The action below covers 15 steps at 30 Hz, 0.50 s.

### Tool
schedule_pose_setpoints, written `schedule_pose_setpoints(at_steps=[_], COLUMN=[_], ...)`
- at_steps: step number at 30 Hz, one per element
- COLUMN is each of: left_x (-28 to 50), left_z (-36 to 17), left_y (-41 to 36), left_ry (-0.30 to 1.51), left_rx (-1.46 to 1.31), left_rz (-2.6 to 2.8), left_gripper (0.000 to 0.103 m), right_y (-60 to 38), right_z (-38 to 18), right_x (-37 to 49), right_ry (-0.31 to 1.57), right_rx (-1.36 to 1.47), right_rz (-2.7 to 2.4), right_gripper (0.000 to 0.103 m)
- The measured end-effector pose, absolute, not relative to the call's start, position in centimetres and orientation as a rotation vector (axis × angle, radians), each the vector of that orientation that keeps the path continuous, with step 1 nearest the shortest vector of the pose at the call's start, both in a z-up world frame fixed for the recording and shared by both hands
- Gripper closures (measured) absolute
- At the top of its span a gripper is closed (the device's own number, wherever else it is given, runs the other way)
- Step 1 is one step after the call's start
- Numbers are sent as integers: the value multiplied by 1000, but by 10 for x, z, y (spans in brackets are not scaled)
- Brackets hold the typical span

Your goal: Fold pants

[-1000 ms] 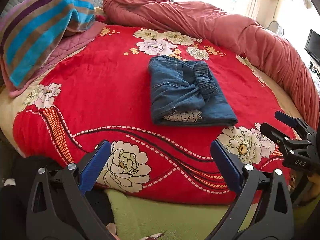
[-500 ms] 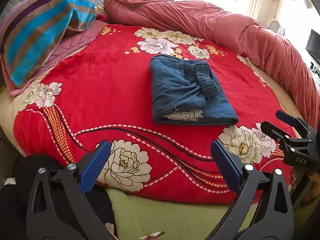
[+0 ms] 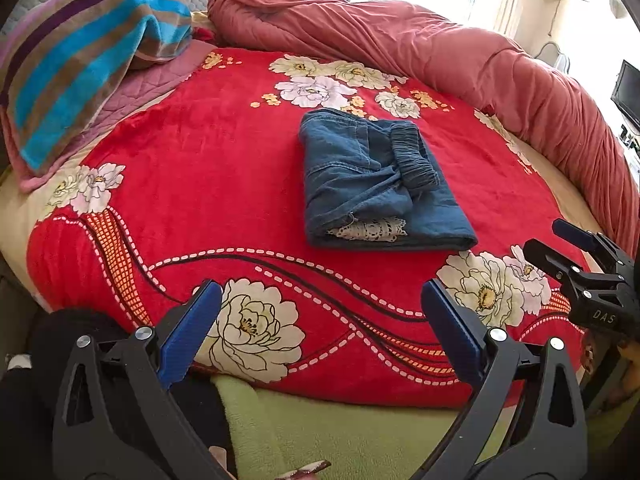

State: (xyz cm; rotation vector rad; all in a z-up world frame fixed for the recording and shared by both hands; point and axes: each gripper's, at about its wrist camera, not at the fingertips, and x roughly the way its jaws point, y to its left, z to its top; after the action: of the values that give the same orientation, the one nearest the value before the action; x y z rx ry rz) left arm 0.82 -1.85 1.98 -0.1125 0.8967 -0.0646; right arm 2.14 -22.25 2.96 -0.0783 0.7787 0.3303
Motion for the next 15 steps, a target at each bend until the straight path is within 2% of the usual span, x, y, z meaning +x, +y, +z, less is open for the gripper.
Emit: schedule_pose_setpoints(at_steps=[15], left_x=[7], left_z=[17], left_y=[-19], left_ry=[903], left_rx=[-107], left_rz=[-59], left_gripper=[10], right_y=[-223], right_z=[30], right_x=[22], right_ry=[780], right_rx=[-78], right_rz=[329], right_gripper=[5])
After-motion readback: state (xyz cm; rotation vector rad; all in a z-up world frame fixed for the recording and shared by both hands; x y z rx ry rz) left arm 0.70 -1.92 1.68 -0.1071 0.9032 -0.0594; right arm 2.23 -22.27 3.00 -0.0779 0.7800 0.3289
